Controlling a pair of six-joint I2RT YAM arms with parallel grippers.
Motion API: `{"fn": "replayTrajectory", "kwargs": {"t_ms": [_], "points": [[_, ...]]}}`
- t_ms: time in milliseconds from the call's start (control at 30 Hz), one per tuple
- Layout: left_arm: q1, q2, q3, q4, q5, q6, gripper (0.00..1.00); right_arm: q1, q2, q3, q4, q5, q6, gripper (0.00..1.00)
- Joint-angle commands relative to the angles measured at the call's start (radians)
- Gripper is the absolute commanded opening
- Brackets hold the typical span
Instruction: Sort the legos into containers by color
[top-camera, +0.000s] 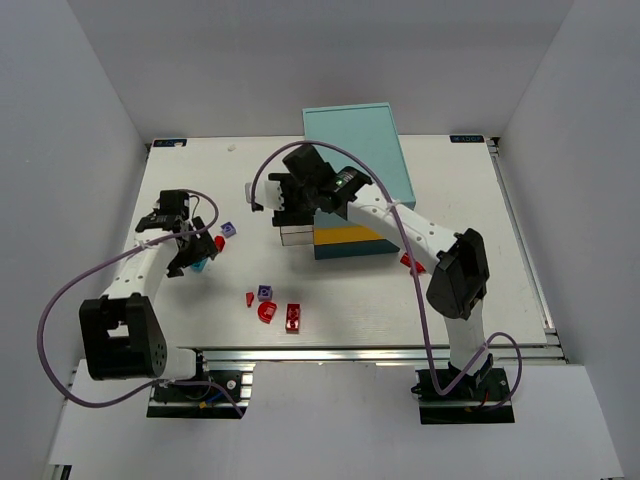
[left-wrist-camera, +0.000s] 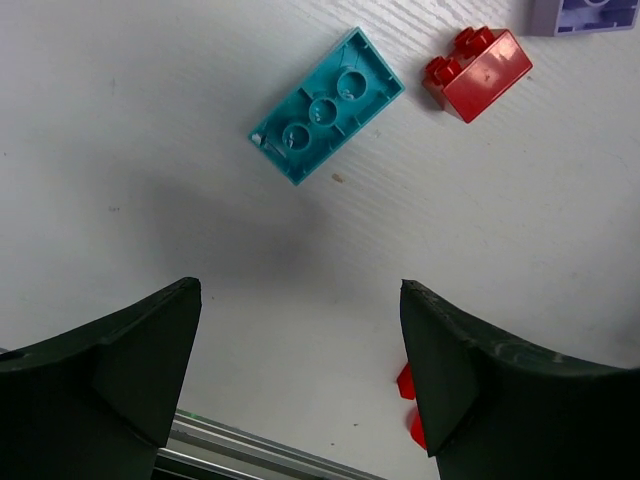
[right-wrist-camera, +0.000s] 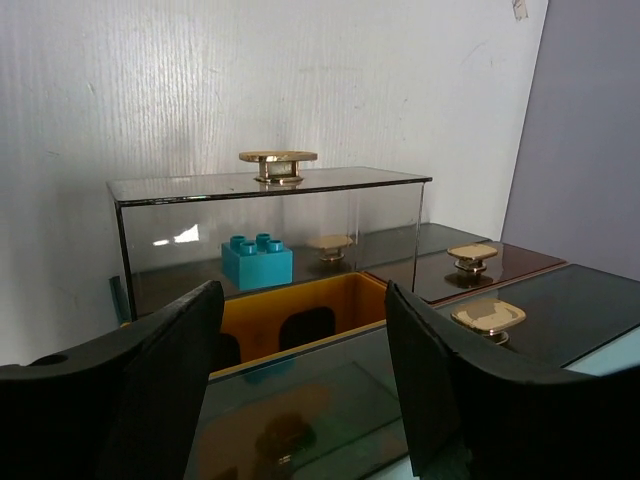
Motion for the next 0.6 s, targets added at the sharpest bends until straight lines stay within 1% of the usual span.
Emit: {"fn": "replayTrajectory", "kwargs": {"t_ms": [0, 33, 100, 133, 167, 200, 267, 367, 467, 567], "points": [[0.007, 0.026, 0.056, 0.049, -0.019, 0.081, 0.91, -0.015, -0.034, 0.079, -0.014, -0.080, 0.055, 0.71], [0.007, 0.033, 0.057, 0.056, -0.022, 0.098, 0.91, -0.025, -0.046, 0.094, -0.020, -0.112, 0.093, 0.70], [0.007, 0.059, 0.061, 0.079, -0.027, 0.150, 0.91, -0.035, -0.101, 0.090, -0.018, -0.238, 0.133, 0.68], [0.007, 0.091, 0.071, 0.084, -0.024, 0.164, 0.91, -0.047, -0.126, 0.055, -0.015, -0.292, 0.146, 0.68], [0.007, 0.108, 0.076, 0.095, -0.020, 0.193, 0.91, -0.050, -0.157, 0.020, 0.000, -0.379, 0.179, 0.68], [0.007, 0.124, 0.080, 0.102, -0.012, 0.209, 0.91, -0.058, -0.219, -0.022, 0.047, -0.413, 0.198, 0.68], [0.007, 0.174, 0.103, 0.102, -0.009, 0.241, 0.91, -0.071, -0.272, -0.120, 0.068, -0.500, 0.209, 0.68], [0.007, 0.220, 0.123, 0.105, -0.013, 0.291, 0.89, -0.087, -0.385, -0.229, 0.100, -0.556, 0.229, 0.68], [0.007, 0.251, 0.123, 0.121, -0.038, 0.333, 0.88, -0.110, -0.466, -0.333, 0.153, -0.570, 0.241, 0.68], [0.007, 0.280, 0.120, 0.139, -0.052, 0.348, 0.88, -0.134, -0.509, -0.381, 0.180, -0.584, 0.259, 0.68]]}}
